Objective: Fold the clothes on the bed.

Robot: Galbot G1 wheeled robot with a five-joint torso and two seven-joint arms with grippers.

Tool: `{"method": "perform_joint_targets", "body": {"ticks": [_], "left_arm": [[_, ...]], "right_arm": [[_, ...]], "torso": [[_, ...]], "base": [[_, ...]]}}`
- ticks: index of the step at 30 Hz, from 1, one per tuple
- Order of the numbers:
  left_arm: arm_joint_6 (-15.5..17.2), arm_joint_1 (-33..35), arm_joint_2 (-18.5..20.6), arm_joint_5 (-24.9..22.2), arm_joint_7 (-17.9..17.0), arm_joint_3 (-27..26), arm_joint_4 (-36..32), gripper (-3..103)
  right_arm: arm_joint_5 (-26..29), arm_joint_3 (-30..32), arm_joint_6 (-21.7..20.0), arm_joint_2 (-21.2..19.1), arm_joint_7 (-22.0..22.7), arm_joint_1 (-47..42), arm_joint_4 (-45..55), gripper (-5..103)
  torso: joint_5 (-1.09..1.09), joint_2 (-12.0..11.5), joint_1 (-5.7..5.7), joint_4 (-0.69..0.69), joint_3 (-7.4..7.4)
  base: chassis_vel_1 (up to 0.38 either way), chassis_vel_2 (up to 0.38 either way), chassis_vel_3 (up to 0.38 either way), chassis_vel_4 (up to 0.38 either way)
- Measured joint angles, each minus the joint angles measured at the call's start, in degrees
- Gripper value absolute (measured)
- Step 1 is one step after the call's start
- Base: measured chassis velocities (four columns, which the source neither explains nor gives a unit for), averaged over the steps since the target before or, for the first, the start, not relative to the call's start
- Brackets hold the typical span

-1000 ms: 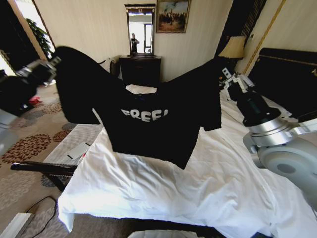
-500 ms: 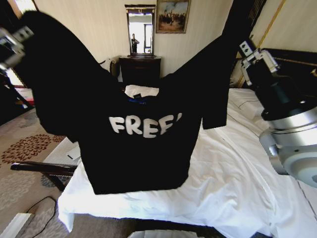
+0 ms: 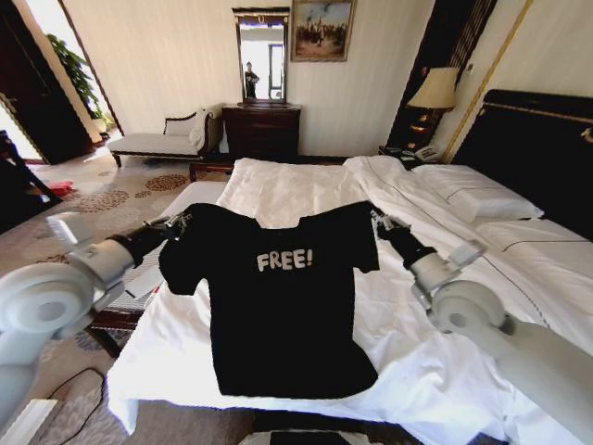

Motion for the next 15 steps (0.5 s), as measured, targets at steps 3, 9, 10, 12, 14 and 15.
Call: {"method": "perform_joint_targets", "body": {"ticks": [3, 9, 10, 12, 14, 15], "left_arm": [[-0.6, -7.2, -2.3, 2.1, 0.2, 9.1, 7.2, 0], [-1.3, -15.8, -5.9, 4.9, 0.2, 16.9, 16.5, 0], [-1.4, -18.0, -7.1, 5.8, 0.2, 19.0, 19.6, 0], [-1.6, -19.5, -8.0, 6.2, 0.2, 20.5, 21.7, 0], [-1.9, -23.2, -11.0, 7.1, 0.2, 24.4, 27.1, 0], [-2.1, -24.6, -12.6, 7.8, 0.2, 25.9, 29.4, 0]], "right_arm": [[-0.4, -9.0, 0.0, 4.4, 0.5, 8.3, -6.8, 0], [-1.9, -17.4, 0.2, 10.2, 0.7, 17.0, -15.6, 0], [-2.4, -19.3, 0.3, 12.0, 0.7, 19.0, -18.6, 0], [-2.7, -20.7, 0.3, 13.5, 0.7, 20.4, -21.1, 0], [-3.6, -24.1, 0.5, 17.1, 0.7, 23.7, -27.7, 0], [-4.4, -25.6, 0.7, 18.5, 0.6, 25.0, -31.0, 0]], "torso": [[0.01, 0.0, 0.0, -0.02, 0.0], [0.04, 0.0, 0.0, -0.02, 0.0], [0.0, 0.0, 0.01, -0.01, 0.0], [-0.01, 0.0, 0.01, -0.01, 0.0], [0.01, 0.0, 0.01, 0.01, 0.0], [-0.01, 0.0, 0.0, 0.0, 0.0]], "base": [[0.0, 0.0, 0.0, 0.0], [0.0, 0.0, 0.0, 0.0], [0.0, 0.0, 0.0, 0.0], [0.0, 0.0, 0.0, 0.0], [0.0, 0.0, 0.0, 0.0], [0.0, 0.0, 0.0, 0.0]]}}
